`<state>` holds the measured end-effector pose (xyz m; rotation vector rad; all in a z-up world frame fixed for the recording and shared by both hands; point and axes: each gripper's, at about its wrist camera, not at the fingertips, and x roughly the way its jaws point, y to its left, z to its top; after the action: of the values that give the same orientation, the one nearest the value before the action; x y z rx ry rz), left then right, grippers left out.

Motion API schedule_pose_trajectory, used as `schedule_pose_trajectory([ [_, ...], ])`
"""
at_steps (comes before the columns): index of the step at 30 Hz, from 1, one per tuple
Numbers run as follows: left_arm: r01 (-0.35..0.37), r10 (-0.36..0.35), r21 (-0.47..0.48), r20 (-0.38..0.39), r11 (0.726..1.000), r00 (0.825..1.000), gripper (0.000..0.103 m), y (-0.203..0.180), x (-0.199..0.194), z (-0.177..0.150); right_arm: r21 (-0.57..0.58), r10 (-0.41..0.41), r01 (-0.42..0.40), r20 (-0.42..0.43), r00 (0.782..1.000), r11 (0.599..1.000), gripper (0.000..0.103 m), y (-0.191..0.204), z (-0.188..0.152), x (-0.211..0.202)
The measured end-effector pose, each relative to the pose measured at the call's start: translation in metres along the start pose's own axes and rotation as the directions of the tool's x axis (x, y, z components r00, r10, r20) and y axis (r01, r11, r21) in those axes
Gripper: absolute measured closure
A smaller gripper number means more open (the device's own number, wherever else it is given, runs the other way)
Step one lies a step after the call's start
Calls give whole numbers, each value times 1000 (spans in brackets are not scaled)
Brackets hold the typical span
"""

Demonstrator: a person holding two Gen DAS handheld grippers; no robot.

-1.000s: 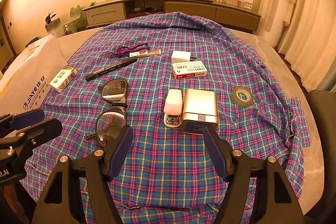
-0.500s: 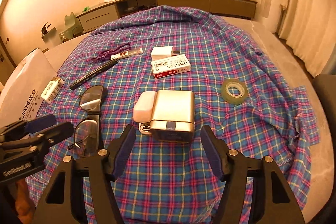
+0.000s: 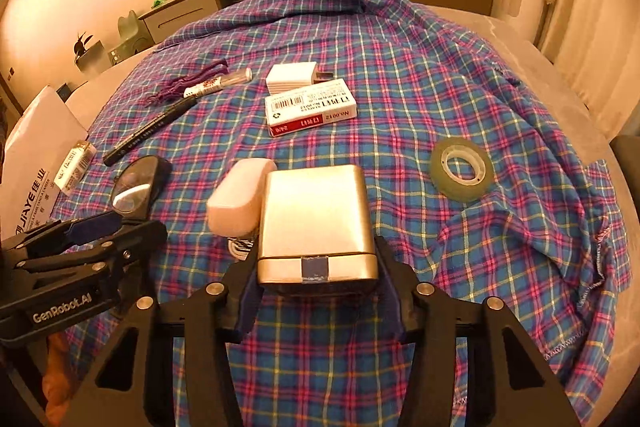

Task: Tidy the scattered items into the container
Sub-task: 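Grasp the black glasses with the left tool while the right tool grasps the gold tin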

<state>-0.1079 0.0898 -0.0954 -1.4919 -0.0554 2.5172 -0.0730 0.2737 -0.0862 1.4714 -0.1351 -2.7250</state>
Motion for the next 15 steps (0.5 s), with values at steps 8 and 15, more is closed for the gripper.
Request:
schedule_pose_trajectory([
  [8, -40, 40, 10, 34, 999, 999, 47, -1, 4, 4, -15, -15, 16, 21, 1000, 1000, 53, 1, 0, 3],
  [15, 4, -4, -4, 67, 1000, 998, 62, 6, -12, -3, -8, -12, 12, 53, 999, 1000, 53, -1, -2, -9],
])
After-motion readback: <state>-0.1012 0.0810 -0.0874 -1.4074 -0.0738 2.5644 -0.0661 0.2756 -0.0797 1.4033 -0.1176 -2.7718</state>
